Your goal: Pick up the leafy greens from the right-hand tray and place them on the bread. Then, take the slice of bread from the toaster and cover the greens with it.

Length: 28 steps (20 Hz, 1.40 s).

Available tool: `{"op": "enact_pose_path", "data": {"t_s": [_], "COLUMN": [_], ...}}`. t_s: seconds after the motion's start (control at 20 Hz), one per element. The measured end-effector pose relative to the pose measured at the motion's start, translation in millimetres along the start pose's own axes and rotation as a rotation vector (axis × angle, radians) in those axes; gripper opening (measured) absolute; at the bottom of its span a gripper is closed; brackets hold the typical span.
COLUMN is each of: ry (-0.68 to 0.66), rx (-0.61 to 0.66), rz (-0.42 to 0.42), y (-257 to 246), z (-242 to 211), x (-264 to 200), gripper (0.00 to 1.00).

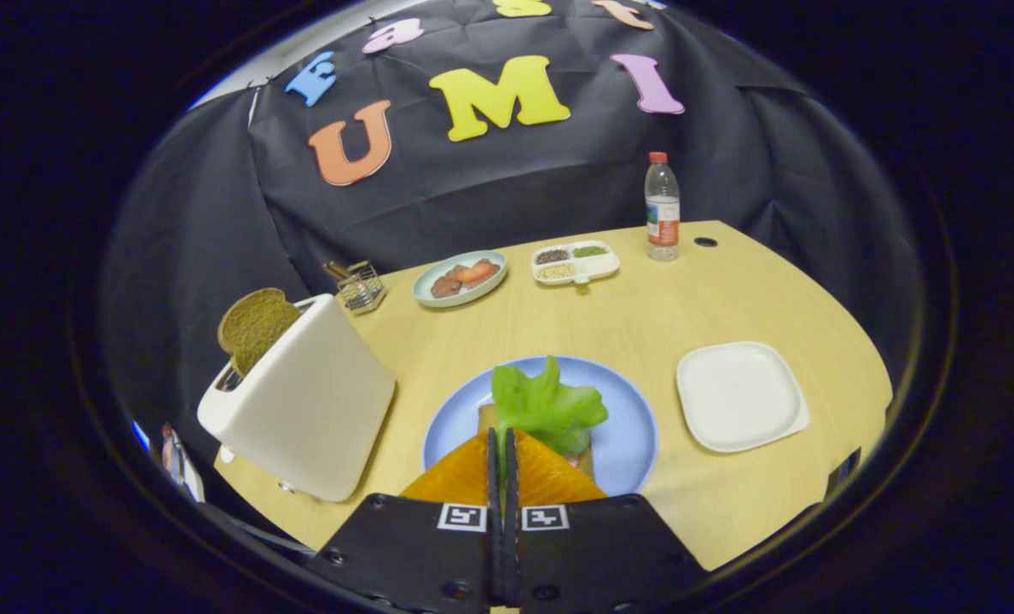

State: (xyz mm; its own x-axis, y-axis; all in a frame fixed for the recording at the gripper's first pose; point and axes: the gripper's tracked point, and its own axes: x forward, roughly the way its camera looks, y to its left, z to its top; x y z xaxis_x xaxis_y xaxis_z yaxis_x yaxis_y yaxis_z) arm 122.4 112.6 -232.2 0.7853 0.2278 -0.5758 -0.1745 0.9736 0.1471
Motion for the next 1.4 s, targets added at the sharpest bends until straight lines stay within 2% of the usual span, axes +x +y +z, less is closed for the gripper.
{"op": "enact_pose_path", "data": {"t_s": [0.1,0.2,0.25,0.35,0.45,0.5,0.6,0.7,1.0,1.2,1.4], "ry": [0.041,0.055,0.061,0.079,0.078,0.071,0.049,0.023,-0.067,-0.119,-0.125], "rx": [-0.012,-0.038,-0.040,-0.036,-0.039,-0.044,-0.058,-0.072,-0.131,-0.217,-0.215], "rz": [-0.011,-0.047,-0.056,-0.068,-0.072,-0.080,-0.095,-0.103,-0.077,-0.041,0.044], "y": [4,-2,-3,-8,-10,-12,-15,-15,20,65,122], "z": [-9,-14,-15,-17,-15,-12,-5,5,40,61,74], "x": [15,21,22,24,19,15,5,-6,-47,-70,-79], "gripper": [0.04,0.34,0.42,0.63,0.75,0.84,0.92,0.95,0.96,0.96,0.96]}}
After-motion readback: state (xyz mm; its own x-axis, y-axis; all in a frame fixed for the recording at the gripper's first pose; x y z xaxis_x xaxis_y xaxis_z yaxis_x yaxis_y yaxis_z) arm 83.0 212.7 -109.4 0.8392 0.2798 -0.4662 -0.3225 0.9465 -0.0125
